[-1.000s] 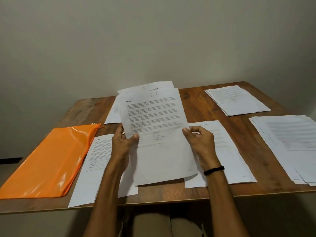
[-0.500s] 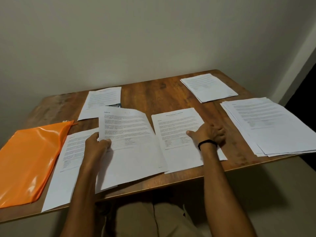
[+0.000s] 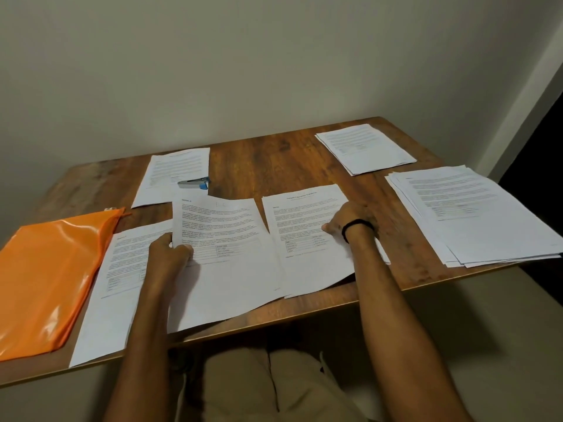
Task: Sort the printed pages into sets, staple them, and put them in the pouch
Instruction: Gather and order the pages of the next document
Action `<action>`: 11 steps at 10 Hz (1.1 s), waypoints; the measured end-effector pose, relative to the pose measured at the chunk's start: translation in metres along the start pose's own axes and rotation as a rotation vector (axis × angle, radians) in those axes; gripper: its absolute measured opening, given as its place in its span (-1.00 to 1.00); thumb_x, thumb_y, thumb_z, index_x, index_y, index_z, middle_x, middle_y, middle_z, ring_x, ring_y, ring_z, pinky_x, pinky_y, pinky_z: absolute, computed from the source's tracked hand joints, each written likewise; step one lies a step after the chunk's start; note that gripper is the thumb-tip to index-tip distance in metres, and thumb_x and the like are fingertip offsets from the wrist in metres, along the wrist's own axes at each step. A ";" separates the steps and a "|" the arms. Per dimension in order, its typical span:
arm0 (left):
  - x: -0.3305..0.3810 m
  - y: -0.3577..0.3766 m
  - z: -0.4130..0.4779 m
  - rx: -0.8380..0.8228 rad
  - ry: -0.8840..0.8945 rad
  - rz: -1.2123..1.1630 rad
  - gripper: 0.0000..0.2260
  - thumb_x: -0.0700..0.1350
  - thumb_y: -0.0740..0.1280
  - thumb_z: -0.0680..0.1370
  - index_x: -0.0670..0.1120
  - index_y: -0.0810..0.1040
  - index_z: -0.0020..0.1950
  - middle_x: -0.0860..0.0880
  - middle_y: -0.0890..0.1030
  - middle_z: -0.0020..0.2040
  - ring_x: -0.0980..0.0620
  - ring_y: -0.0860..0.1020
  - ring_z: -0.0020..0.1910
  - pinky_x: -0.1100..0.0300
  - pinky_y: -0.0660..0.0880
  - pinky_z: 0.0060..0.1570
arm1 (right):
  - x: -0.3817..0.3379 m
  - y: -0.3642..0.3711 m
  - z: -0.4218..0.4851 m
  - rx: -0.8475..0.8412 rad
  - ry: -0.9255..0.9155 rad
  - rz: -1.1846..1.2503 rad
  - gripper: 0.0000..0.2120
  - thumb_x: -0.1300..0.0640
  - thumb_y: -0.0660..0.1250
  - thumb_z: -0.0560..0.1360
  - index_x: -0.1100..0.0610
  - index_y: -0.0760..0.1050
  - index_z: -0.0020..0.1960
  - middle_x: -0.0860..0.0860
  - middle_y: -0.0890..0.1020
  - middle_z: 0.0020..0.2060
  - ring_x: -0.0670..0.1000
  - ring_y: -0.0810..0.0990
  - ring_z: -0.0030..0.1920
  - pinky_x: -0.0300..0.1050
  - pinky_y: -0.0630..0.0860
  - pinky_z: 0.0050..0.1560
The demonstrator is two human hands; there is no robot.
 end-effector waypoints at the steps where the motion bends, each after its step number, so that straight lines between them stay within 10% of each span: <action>1: -0.001 -0.001 -0.001 -0.005 -0.003 0.008 -0.66 -0.32 0.32 0.58 -0.14 0.51 0.34 -0.15 0.56 0.31 -0.13 0.53 0.09 0.06 0.49 0.02 | 0.000 -0.002 -0.002 -0.044 -0.036 0.039 -0.38 -0.11 0.58 0.37 0.14 0.49 0.30 0.11 0.61 0.20 0.18 0.58 0.18 0.03 0.54 0.13; 2: -0.002 -0.002 0.001 -0.020 -0.007 0.028 -0.66 -0.32 0.32 0.57 -0.12 0.51 0.33 -0.14 0.57 0.30 -0.14 0.54 0.10 0.06 0.51 0.01 | 0.000 -0.013 -0.006 -0.104 -0.140 0.310 -0.48 0.14 0.47 0.52 0.23 0.39 0.41 0.03 0.52 0.24 0.17 0.50 0.28 -0.02 0.44 0.29; 4: -0.004 0.001 0.006 -0.059 -0.036 0.019 -0.67 -0.35 0.30 0.57 -0.17 0.53 0.33 -0.14 0.59 0.26 -0.16 0.57 0.11 0.12 0.49 -0.03 | 0.025 -0.026 0.000 -0.269 0.036 1.090 -0.89 0.35 0.44 0.49 0.31 0.61 0.02 0.14 0.66 0.12 0.06 0.65 -0.18 -0.12 0.58 -0.27; 7: -0.006 0.036 0.013 -0.144 -0.082 0.076 -0.70 -0.33 0.34 0.54 -0.15 0.57 0.26 -0.11 0.63 0.20 -0.15 0.60 0.09 0.06 0.56 0.04 | 0.029 -0.060 -0.002 -0.467 -0.046 1.749 -0.72 0.29 0.34 0.56 0.17 0.55 0.26 0.12 0.69 0.15 0.10 0.69 0.11 0.05 0.64 0.09; 9: 0.005 0.061 0.004 -0.180 -0.122 -0.013 -0.64 -0.11 0.21 0.70 -0.24 0.42 0.45 -0.20 0.47 0.43 -0.18 0.50 0.29 0.10 0.40 0.23 | -0.014 -0.002 -0.024 -0.446 -0.035 1.345 -0.90 0.34 0.45 0.47 0.28 0.61 -0.02 0.21 0.68 0.04 0.10 0.68 -0.16 0.00 0.68 -0.15; 10: 0.015 0.096 -0.039 -0.910 -0.002 -0.360 -0.45 0.10 0.03 0.72 -0.32 0.34 0.48 -0.32 0.37 0.47 -0.21 0.33 0.49 0.07 0.10 0.53 | -0.028 0.034 -0.025 -0.266 -0.165 1.004 -0.86 0.35 0.53 0.39 0.17 0.60 -0.20 0.15 0.71 -0.14 0.08 0.69 -0.25 0.00 0.69 -0.17; 11: -0.001 0.070 0.004 -0.106 -0.172 -0.098 -0.66 0.12 0.19 0.68 -0.09 0.63 0.11 -0.06 0.68 0.03 -0.01 0.65 0.10 0.11 0.55 0.20 | -0.031 0.059 -0.020 -0.127 -0.227 0.730 -0.87 0.25 0.49 0.35 0.10 0.57 -0.28 0.10 0.73 -0.19 0.19 0.71 -0.18 0.20 0.68 -0.13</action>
Point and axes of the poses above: each hand's wrist, its own z-axis towards the middle knuckle, its own y-axis out of the palm, x = y × z, the point moved 6 cm from there along z, towards the middle knuckle
